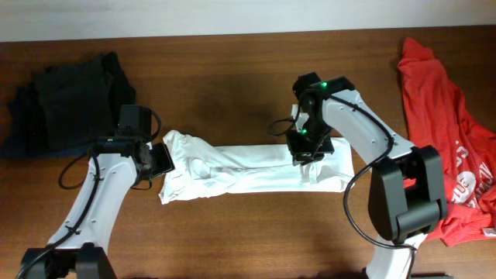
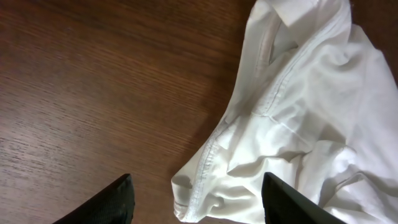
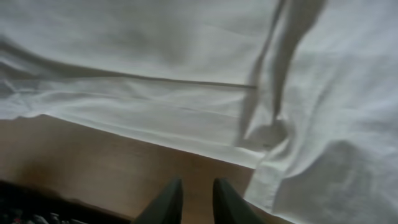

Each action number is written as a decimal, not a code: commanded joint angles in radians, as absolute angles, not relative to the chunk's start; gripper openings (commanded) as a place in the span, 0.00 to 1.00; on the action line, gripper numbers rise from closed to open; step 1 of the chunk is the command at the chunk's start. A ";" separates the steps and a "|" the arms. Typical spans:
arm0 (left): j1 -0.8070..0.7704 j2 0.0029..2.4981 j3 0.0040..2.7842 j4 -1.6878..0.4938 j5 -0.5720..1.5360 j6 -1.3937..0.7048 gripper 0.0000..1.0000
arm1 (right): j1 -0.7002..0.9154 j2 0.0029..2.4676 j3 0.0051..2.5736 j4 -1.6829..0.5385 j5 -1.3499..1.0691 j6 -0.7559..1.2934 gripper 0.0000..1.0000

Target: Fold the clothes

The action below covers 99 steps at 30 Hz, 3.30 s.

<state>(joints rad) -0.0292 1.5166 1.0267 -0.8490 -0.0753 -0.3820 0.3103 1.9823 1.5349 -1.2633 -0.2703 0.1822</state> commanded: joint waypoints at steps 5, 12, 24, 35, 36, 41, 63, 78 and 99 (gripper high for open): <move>-0.023 1.510 1.028 -0.854 -0.067 -0.365 0.65 | 0.327 1.987 1.453 -1.137 0.035 0.321 0.37; -0.023 1.511 1.028 -0.854 -0.067 -0.366 0.65 | 0.329 1.987 1.354 -1.009 0.012 0.323 0.42; -0.023 1.511 1.028 -0.854 -0.067 -0.365 0.65 | 0.325 1.987 1.320 -0.989 0.012 0.324 0.04; -0.023 1.511 1.028 -0.854 -0.068 -0.366 0.65 | 0.320 1.987 1.505 -1.212 -0.146 0.263 0.04; -0.023 1.511 1.028 -0.854 -0.068 -0.366 0.65 | 0.337 1.987 1.504 -1.208 -0.190 0.263 0.04; -0.023 1.511 1.028 -0.854 -0.067 -0.365 0.65 | 0.406 1.987 1.503 -1.155 -0.234 0.271 0.04; -0.001 1.749 1.028 -0.697 0.092 -0.109 0.83 | 0.199 1.920 1.550 -1.378 -0.066 0.297 0.47; 0.013 1.911 1.037 -0.739 0.356 -0.011 0.02 | 0.116 1.920 1.550 -1.403 -0.012 0.286 0.49; -0.312 1.912 1.721 -1.368 0.404 -0.189 0.01 | -0.059 1.920 1.547 -1.403 0.058 0.213 0.61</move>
